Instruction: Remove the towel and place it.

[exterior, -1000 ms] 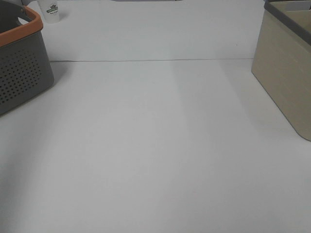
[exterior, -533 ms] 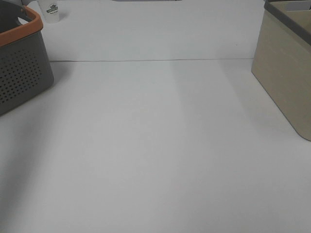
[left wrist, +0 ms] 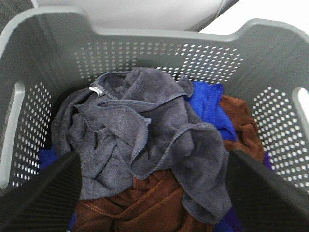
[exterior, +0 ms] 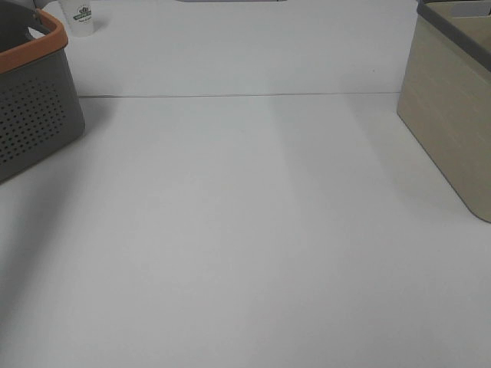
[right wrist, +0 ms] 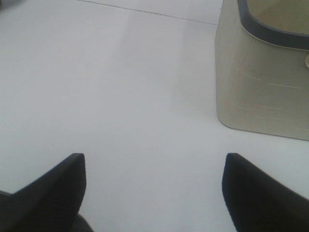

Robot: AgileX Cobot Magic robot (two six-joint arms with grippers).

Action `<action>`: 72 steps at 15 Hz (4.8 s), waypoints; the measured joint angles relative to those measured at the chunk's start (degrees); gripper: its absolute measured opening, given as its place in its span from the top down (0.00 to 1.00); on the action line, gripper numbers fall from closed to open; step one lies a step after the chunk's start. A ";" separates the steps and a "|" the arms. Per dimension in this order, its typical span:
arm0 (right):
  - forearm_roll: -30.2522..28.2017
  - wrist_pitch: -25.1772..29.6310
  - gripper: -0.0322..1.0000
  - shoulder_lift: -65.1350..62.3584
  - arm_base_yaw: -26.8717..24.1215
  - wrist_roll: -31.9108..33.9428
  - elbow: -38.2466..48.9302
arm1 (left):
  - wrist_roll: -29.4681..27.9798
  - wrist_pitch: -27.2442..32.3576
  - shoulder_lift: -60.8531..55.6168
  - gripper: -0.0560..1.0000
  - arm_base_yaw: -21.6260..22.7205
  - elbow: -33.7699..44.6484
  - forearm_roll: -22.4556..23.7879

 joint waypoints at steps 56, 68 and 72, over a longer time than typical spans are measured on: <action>-0.57 0.00 0.23 0.00 0.00 2.46 0.00 | -21.43 -29.05 6.99 0.95 6.65 -0.97 14.61; -0.63 0.00 0.23 0.00 0.00 2.46 0.00 | -22.17 -59.87 -8.42 0.95 5.50 -9.00 17.88; -0.63 0.00 0.23 0.00 0.00 2.46 0.00 | -22.69 -60.73 -8.48 0.95 -0.40 -14.73 17.07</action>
